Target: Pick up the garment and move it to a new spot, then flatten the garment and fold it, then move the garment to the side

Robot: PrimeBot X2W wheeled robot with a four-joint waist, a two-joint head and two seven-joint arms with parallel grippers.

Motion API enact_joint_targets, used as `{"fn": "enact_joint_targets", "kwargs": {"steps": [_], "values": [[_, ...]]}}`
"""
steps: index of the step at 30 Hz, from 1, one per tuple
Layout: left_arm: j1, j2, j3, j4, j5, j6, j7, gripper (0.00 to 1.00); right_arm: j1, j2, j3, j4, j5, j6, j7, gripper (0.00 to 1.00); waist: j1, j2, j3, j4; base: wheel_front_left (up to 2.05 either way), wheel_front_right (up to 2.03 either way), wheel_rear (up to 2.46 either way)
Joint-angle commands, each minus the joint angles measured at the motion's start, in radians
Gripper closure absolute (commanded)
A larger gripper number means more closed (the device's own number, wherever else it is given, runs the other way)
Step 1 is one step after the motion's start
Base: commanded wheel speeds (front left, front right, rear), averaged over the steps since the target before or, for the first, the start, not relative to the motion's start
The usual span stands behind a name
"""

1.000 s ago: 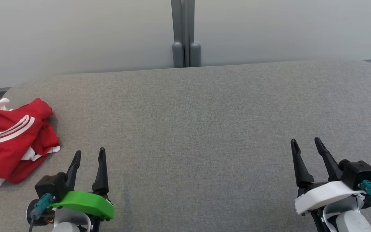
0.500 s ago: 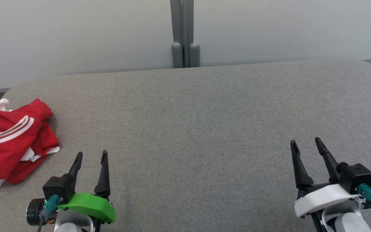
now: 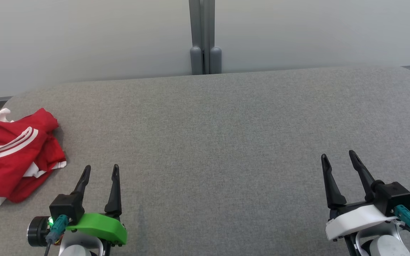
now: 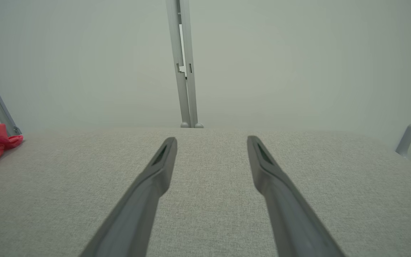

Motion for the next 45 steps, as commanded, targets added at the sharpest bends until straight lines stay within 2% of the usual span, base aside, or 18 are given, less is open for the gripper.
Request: {"fn": "enact_joint_targets", "kwargs": {"steps": [1,11,17,35,45], "values": [[-0.007,0.001,0.005,-0.001,0.003,0.002,-0.003,0.00,0.008,0.002,-0.003,-0.001,0.008,0.000,-0.007,0.00,0.0000,0.0000,0.001,0.000,0.00,0.00,0.00],[-0.007,-0.001,0.012,0.004,-0.004,0.002,-0.003,0.00,0.007,0.002,-0.012,0.007,0.011,0.000,-0.007,0.00,0.0000,0.0000,0.003,0.003,0.00,0.00,0.00],[-0.023,-0.001,0.011,0.004,-0.003,0.010,-0.003,0.00,0.013,-0.003,-0.016,0.003,0.019,0.000,-0.001,0.00,0.0000,0.0000,0.010,0.042,0.00,0.00,0.00],[-0.019,-0.001,0.044,-0.027,-0.034,0.031,-0.002,0.00,-0.015,-0.026,0.055,-0.046,0.034,0.000,0.027,0.00,0.0000,0.0000,0.042,0.347,0.00,0.00,0.00],[-0.002,-0.001,0.053,-0.042,-0.056,0.040,-0.002,0.00,-0.029,-0.035,0.080,-0.067,0.045,0.000,0.040,0.00,0.0000,0.0000,0.055,0.444,0.00,0.00,0.00]]}}
